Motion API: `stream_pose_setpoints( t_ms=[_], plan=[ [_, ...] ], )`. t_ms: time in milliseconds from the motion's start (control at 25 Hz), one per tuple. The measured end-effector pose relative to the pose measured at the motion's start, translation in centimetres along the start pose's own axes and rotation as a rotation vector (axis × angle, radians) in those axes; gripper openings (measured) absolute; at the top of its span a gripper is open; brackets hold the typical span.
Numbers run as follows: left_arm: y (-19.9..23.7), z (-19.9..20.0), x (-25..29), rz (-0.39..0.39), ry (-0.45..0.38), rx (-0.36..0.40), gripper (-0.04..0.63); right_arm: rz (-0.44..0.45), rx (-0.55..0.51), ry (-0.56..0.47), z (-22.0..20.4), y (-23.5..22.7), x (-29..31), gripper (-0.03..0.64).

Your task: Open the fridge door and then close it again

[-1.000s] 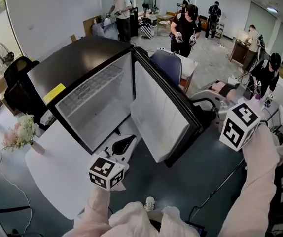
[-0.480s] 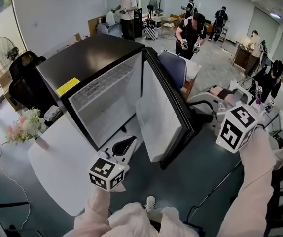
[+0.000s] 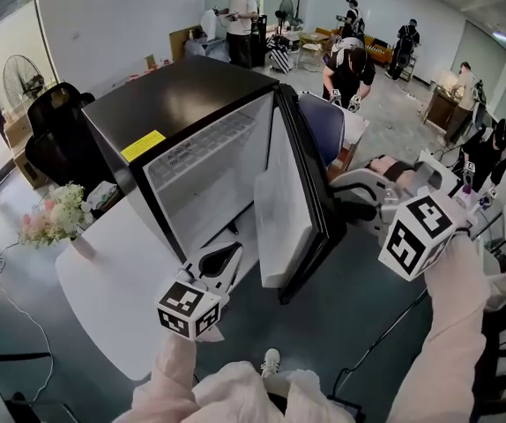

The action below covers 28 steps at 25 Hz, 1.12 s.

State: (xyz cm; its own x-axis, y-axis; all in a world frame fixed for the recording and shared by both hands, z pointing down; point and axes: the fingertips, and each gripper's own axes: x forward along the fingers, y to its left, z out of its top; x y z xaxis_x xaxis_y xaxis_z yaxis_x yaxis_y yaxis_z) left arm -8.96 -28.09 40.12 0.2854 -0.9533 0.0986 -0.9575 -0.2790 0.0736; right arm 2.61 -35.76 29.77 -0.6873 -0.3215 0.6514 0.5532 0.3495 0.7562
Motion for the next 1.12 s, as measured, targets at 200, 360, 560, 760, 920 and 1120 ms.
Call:
stream_pose_setpoints(
  t_ms=[200, 360, 560, 760, 920, 1120],
  plan=[
    [0.7, 0.2, -1.0, 0.011, -0.005, -0.001, 0.011, -0.007, -0.018, 0.030, 1.1, -0.5, 0.6, 0.123],
    [1.0, 0.0, -1.9, 0.014, -0.006, -0.004, 0.011, -0.015, -0.029, 0.046, 1.9, -0.8, 1.1, 0.117],
    [1.7, -0.4, -3.4, 0.039, -0.007, -0.016, 0.011, -0.018, -0.073, 0.070, 3.0, -1.3, 1.8, 0.112],
    [2.2, -0.7, -4.6, 0.054, -0.006, -0.023, 0.011, -0.024, -0.107, 0.088, 4.2, -1.8, 2.6, 0.109],
    [2.6, -0.9, -5.5, 0.067, -0.005, -0.027, 0.011, -0.032, -0.132, 0.101, 5.1, -2.3, 3.3, 0.104],
    [3.7, -1.3, -6.6, 0.104, -0.004, -0.038, 0.011, -0.045, -0.188, 0.109, 6.2, -3.1, 4.6, 0.101]
  ],
)
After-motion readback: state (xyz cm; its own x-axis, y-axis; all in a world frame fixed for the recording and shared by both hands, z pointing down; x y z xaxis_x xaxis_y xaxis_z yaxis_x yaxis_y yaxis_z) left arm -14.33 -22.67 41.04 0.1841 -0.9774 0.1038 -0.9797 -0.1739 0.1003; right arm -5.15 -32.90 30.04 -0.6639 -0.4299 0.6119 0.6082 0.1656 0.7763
